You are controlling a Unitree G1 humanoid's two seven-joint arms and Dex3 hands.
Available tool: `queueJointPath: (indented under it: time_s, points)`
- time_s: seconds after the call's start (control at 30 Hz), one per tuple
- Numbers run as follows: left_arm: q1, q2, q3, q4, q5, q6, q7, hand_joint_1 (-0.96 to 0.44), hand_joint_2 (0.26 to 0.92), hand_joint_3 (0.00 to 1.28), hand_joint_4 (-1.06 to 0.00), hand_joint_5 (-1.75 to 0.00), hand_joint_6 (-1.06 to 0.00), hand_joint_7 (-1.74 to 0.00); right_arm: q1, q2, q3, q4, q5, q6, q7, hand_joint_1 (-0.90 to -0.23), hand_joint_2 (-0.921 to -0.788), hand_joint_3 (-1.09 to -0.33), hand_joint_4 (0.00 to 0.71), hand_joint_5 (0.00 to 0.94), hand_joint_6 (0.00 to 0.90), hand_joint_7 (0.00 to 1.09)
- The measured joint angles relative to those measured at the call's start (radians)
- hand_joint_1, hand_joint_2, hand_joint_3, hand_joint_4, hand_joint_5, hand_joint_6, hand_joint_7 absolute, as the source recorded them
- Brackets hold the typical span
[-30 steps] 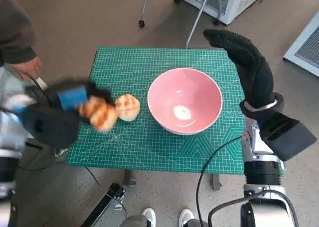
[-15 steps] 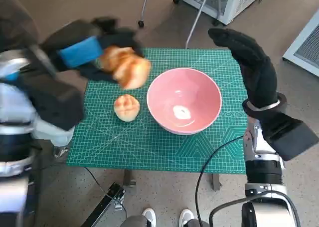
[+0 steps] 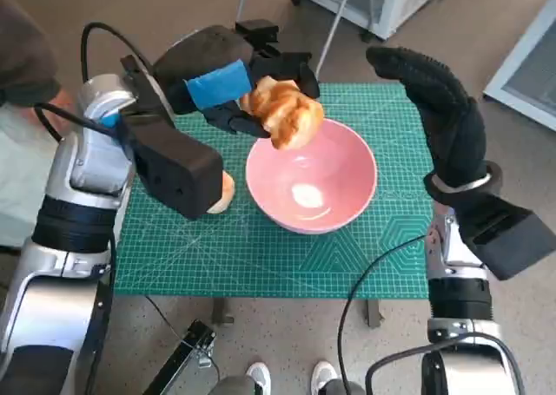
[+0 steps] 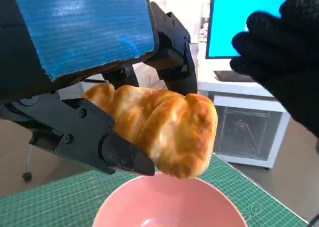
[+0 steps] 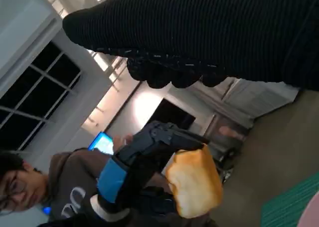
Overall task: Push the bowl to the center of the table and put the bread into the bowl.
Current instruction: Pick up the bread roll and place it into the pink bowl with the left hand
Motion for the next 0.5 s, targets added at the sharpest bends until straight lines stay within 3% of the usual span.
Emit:
queueJointPath:
  time_s: [0.3, 0.5]
  points:
    - [-0.068, -0.118, -0.138, 0.282, 0.164, -0.023, 0.146, 0.0, 0.917, 0.11, -0.6, -1.28, -0.63, -1.14, 0.012, 0.007, 0.001, -0.035, -0.001, 0.003, -0.004, -0.615, -0.921, -0.799, 0.207, 0.004, -0.001, 0.62]
    - [-0.068, -0.164, -0.183, 0.382, 0.204, -0.032, 0.177, 0.0, 0.92, 0.14, -0.56, -1.36, -0.59, -1.15, 0.033, 0.003, -0.004, -0.047, 0.0, 0.013, -0.01, -0.619, -0.921, -0.798, 0.21, 0.006, -0.001, 0.62]
